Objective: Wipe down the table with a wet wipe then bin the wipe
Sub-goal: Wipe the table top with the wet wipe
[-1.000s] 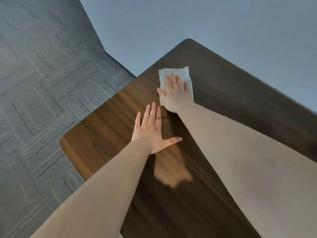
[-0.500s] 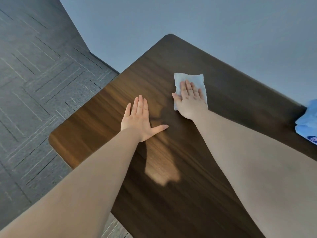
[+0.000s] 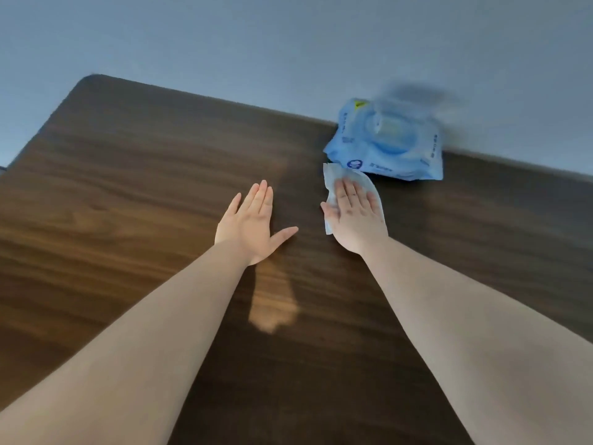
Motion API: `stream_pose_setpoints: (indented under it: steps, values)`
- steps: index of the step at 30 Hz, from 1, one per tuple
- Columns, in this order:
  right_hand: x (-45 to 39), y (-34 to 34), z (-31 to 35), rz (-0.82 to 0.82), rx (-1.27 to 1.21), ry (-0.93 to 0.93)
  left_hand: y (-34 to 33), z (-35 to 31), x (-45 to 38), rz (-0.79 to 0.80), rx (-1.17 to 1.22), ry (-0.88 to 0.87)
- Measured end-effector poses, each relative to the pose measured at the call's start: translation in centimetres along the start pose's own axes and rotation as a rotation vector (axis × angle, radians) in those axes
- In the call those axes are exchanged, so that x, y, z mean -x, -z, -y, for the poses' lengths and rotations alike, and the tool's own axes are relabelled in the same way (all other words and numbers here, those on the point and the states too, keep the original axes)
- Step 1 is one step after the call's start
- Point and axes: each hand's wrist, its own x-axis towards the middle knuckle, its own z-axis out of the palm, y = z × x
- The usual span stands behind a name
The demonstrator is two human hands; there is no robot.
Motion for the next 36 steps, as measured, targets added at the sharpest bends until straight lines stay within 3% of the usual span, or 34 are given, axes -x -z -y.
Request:
stream_pose_setpoints:
  steps: [11,18,28,33,36]
  values:
    - [10.6,0.1,-27.8,-0.062,-0.190,-0.478,-1.6,-23.5,-4.4,0.094,-0.112,-0.359]
    - [13.9,-0.2,-36.9,-0.087,-0.219,-0.662,-3.1,-27.8,-4.9,0.162,-0.189,-0.296]
    - [14.2,-0.8,-34.8,-0.065,-0.237,-0.712,-2.7,-27.8,-4.8,0.176,-0.176,-0.291]
    - [12.3,-0.8,-28.4,-0.053,-0.197,-0.548,-2.4,-25.5,-3.7,0.141,-0.109,-0.313]
    - [9.8,-0.4,-22.1,-0.025,-0.165,-0.387,-2.0,-21.0,-2.0,0.091,-0.083,-0.228]
